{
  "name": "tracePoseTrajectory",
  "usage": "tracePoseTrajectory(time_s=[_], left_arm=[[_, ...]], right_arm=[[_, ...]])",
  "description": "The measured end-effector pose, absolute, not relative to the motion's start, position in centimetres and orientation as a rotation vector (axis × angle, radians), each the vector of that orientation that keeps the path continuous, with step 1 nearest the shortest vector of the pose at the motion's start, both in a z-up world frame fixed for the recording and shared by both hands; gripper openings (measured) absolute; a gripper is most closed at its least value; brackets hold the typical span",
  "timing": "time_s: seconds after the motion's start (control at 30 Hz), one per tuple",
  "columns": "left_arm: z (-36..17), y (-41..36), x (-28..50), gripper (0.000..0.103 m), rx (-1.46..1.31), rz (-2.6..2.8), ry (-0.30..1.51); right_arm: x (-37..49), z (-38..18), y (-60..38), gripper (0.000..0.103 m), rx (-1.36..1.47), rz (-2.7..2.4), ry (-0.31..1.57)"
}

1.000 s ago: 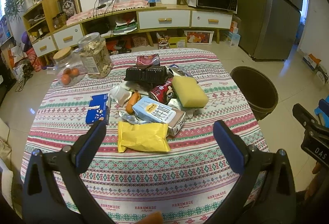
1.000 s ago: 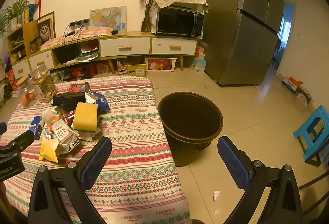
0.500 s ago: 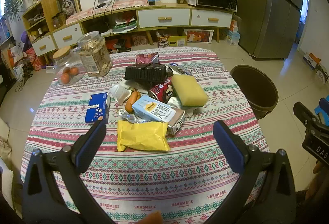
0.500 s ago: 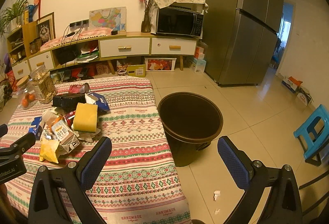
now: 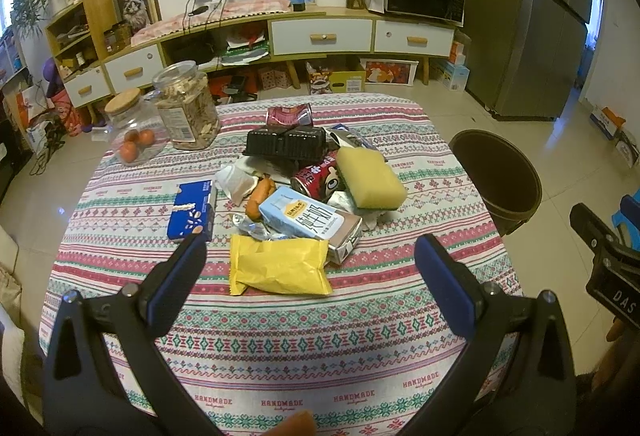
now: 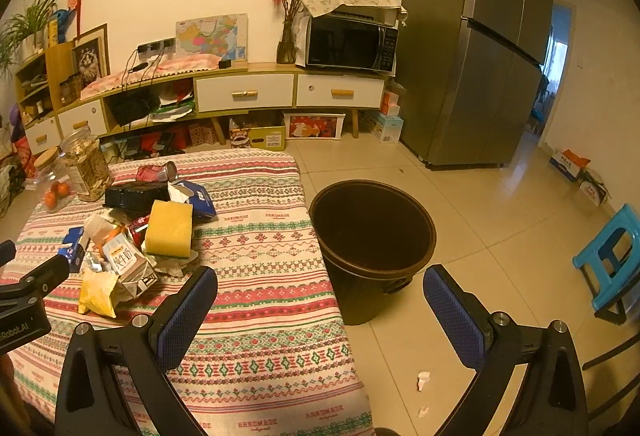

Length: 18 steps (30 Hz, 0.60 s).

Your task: Collect trash

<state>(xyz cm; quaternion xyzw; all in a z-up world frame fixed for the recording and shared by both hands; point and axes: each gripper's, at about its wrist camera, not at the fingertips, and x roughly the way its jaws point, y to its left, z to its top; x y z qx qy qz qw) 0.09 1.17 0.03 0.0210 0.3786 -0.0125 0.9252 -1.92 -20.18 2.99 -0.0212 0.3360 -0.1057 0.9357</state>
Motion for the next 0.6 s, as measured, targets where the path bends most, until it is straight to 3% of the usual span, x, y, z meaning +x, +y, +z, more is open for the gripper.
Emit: tracePoseTrajectory(time_s=[0.6], left_arm=[[0.5, 1.7, -0.1, 0.103, 0.029, 0.0, 0.761]], right_arm=[[-2.0, 3.4, -19.1, 0.103, -0.051, -0.188, 0.671]])
